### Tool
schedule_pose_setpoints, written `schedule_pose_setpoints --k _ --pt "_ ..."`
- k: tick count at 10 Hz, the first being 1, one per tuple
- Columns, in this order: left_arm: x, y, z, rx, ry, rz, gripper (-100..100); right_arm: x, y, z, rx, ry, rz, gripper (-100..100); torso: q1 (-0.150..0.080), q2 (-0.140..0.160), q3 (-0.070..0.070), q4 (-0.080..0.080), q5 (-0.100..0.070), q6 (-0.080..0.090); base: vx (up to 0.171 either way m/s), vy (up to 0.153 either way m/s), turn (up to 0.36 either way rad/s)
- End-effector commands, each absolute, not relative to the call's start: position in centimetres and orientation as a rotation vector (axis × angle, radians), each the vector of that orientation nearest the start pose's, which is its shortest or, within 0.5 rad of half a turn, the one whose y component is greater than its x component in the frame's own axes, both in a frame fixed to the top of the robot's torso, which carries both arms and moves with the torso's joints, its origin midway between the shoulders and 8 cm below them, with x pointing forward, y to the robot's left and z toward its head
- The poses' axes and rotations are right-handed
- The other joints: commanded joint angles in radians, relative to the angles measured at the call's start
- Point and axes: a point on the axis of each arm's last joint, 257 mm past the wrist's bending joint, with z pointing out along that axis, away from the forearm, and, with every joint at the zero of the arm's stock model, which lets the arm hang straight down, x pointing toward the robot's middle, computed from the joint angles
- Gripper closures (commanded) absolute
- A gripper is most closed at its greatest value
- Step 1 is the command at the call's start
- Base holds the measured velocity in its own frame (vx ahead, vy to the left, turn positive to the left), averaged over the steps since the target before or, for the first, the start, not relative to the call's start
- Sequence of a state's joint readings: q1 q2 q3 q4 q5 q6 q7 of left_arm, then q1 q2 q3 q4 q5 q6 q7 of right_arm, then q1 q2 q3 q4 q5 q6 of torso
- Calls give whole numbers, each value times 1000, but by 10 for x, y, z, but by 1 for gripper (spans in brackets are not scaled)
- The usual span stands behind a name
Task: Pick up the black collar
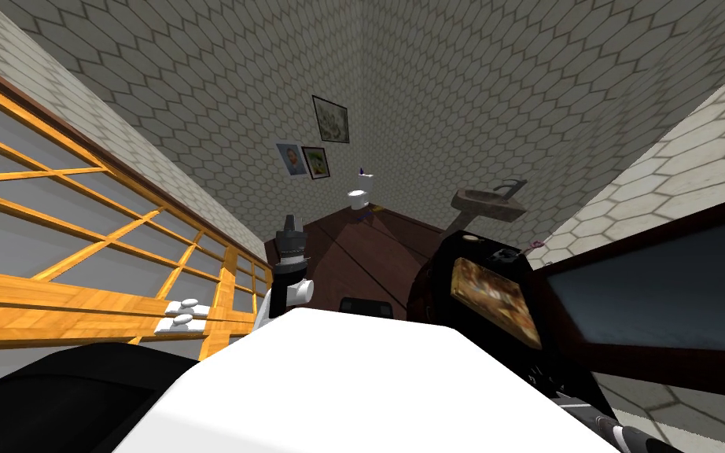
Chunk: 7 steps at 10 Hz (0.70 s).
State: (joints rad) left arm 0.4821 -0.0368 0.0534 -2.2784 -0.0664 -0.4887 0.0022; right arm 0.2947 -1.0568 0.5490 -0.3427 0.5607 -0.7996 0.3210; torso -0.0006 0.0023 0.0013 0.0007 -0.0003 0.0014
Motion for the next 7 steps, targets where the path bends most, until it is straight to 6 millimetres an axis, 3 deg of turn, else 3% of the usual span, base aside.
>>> schedule_pose_setpoints --k 1,2,7 --pt "345 292 27 -637 615 -1214 0 -11 -682 -470 -191 2932 -160 -100 0 0 0 0 0 0 4 -39 49" --pt "345 292 27 -637 615 -1214 0 3 -668 -476 -220 2908 -115 -100 -1 0 0 0 0 1 4 -27 -13" --pt "345 292 27 -637 615 -1214 0 1 -662 -485 -208 2911 -117 -100 0 0 0 0 0 0 3 -16 18"
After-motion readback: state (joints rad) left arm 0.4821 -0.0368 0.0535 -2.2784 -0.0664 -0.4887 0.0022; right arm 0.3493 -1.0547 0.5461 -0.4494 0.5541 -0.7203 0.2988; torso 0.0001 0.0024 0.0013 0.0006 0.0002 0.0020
